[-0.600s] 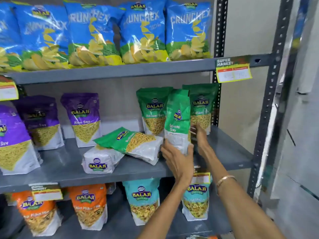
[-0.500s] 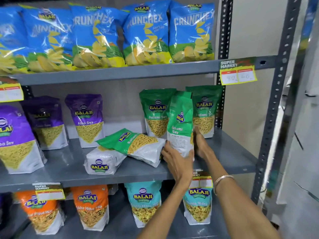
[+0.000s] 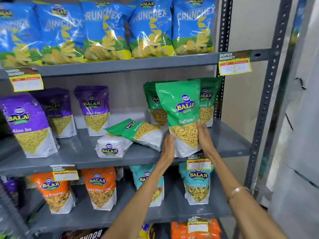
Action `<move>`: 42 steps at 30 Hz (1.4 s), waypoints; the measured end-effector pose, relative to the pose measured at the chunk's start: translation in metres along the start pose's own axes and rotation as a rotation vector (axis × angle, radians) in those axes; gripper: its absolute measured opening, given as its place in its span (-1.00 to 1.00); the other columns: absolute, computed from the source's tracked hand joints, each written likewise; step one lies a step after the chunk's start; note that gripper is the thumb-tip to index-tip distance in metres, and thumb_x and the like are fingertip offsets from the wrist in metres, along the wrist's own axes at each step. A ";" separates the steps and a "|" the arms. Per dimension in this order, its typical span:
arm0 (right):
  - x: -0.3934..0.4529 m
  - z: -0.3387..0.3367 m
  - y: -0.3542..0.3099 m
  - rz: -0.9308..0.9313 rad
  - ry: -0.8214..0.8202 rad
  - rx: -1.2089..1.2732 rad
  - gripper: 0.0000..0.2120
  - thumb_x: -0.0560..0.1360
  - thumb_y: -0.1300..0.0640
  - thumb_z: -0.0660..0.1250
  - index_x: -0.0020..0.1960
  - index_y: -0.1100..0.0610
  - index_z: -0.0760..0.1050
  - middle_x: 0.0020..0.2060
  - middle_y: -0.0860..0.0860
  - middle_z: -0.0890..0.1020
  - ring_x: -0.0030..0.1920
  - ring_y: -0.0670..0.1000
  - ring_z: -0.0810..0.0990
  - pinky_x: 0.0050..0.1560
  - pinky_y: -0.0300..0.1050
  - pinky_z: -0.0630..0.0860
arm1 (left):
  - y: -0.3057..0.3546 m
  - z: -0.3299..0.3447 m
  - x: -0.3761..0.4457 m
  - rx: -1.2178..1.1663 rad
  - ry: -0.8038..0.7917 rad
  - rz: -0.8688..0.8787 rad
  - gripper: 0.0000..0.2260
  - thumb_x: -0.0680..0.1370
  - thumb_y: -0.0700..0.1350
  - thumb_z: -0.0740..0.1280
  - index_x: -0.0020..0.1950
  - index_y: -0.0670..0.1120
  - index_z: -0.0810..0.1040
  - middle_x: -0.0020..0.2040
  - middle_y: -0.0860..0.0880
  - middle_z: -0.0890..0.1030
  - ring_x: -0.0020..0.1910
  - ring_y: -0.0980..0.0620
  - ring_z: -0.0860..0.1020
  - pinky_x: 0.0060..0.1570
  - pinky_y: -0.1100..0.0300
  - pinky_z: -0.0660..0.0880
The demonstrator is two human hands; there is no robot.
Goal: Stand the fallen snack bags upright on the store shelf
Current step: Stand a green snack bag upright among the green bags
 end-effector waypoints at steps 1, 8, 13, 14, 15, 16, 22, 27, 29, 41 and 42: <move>-0.019 0.000 -0.010 -0.025 0.011 -0.031 -0.36 0.63 -0.34 -0.02 0.35 0.19 0.34 0.15 0.17 0.59 0.27 0.16 0.56 0.20 -0.12 0.48 | 0.006 -0.007 -0.013 -0.010 -0.013 -0.003 -0.87 0.62 -0.11 0.10 -0.07 0.02 0.40 -0.03 0.01 0.49 0.00 0.04 0.42 0.13 0.00 0.37; -0.141 0.027 -0.078 -0.263 0.045 0.023 -0.68 0.70 -0.08 -0.07 0.41 -0.05 0.21 0.22 -0.33 0.46 0.16 -0.46 0.46 0.17 -0.59 0.27 | 0.043 -0.076 -0.079 -0.037 0.034 0.086 -0.74 0.69 -0.03 0.04 -0.14 0.03 0.41 -0.03 -0.04 0.46 -0.08 0.12 0.41 -0.09 0.29 0.34; -0.189 0.042 -0.116 -0.348 -0.078 0.054 -0.73 0.63 -0.10 -0.02 0.32 -0.20 0.22 0.07 -0.60 0.52 0.14 -0.52 0.50 0.05 -0.61 0.36 | 0.052 -0.114 -0.115 -0.108 0.090 0.118 -0.57 0.48 0.24 0.11 0.07 -0.02 0.57 0.21 -0.18 0.59 0.26 -0.09 0.52 0.34 -0.03 0.42; -0.194 0.043 -0.120 -0.360 -0.097 0.046 -0.71 0.62 -0.12 -0.02 0.32 -0.17 0.23 0.06 -0.57 0.54 0.13 -0.48 0.53 0.04 -0.60 0.39 | 0.056 -0.118 -0.121 -0.129 0.102 0.137 -0.59 0.50 0.22 0.11 0.08 0.00 0.58 0.21 -0.15 0.59 0.26 -0.04 0.53 0.39 -0.04 0.41; -0.198 0.044 -0.123 -0.368 -0.114 0.035 -0.68 0.61 -0.13 -0.02 0.34 -0.15 0.23 0.05 -0.55 0.55 0.12 -0.46 0.54 0.03 -0.60 0.39 | 0.060 -0.122 -0.127 -0.142 0.115 0.153 -0.67 0.55 0.16 0.11 0.07 0.03 0.58 0.20 -0.13 0.59 0.23 0.02 0.52 0.39 -0.02 0.40; -0.202 0.045 -0.126 -0.370 -0.133 0.027 -0.67 0.61 -0.13 -0.02 0.34 -0.15 0.22 0.05 -0.55 0.54 0.11 -0.46 0.55 0.03 -0.61 0.39 | 0.061 -0.124 -0.131 -0.152 0.127 0.160 -0.71 0.58 0.12 0.11 0.04 0.06 0.57 0.19 -0.11 0.58 0.20 0.05 0.52 0.39 0.00 0.39; -0.208 0.041 -0.137 -0.413 -0.180 -0.007 -0.25 0.39 -0.57 -0.01 0.40 -0.13 0.20 -0.02 -0.51 0.55 -0.06 -0.43 0.59 0.02 -0.52 0.45 | 0.062 -0.125 -0.136 -0.178 0.101 0.206 -0.44 0.43 0.28 0.07 0.24 0.02 0.58 0.28 -0.08 0.58 0.35 0.00 0.49 0.47 -0.14 0.35; -0.194 0.030 -0.132 -0.349 -0.236 -0.010 -0.21 0.30 -0.58 0.20 0.39 -0.24 0.14 0.17 -0.55 0.50 0.23 -0.44 0.51 0.13 -0.56 0.41 | 0.041 -0.113 -0.110 -0.172 0.076 0.148 -0.29 0.46 0.37 0.10 0.47 -0.02 0.46 0.42 -0.10 0.54 0.47 -0.09 0.45 0.49 -0.24 0.34; -0.183 0.022 -0.119 -0.295 -0.260 -0.033 -0.18 0.22 -0.45 0.46 0.34 -0.26 0.16 0.14 -0.48 0.56 0.19 -0.40 0.57 0.11 -0.44 0.52 | 0.032 -0.101 -0.101 -0.156 0.064 0.116 -0.27 0.46 0.37 0.11 0.48 -0.04 0.44 0.45 -0.12 0.52 0.49 -0.12 0.43 0.49 -0.24 0.33; -0.012 -0.093 -0.011 -0.158 -0.039 -0.089 -0.24 0.34 0.20 0.63 0.45 0.11 0.35 0.28 0.01 0.61 0.31 0.06 0.60 0.21 -0.13 0.60 | 0.007 0.067 0.019 -0.141 -0.050 0.095 -0.64 0.66 -0.30 0.12 -0.12 0.02 0.61 -0.17 0.11 0.64 -0.20 0.19 0.58 -0.19 0.36 0.48; 0.001 -0.101 -0.004 -0.136 -0.034 -0.078 -0.24 0.36 0.21 0.61 0.46 0.10 0.33 0.31 0.03 0.59 0.33 0.07 0.58 0.28 -0.03 0.58 | 0.004 0.081 0.032 -0.151 -0.051 0.088 -0.64 0.65 -0.31 0.12 -0.11 0.03 0.61 -0.16 0.11 0.64 -0.18 0.14 0.57 -0.18 0.35 0.48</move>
Point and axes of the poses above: each hand's wrist, its own x-axis towards the middle knuckle, its own z-axis out of the palm, y = z × x, the point moved 4 cm from there along x, towards the middle knuckle
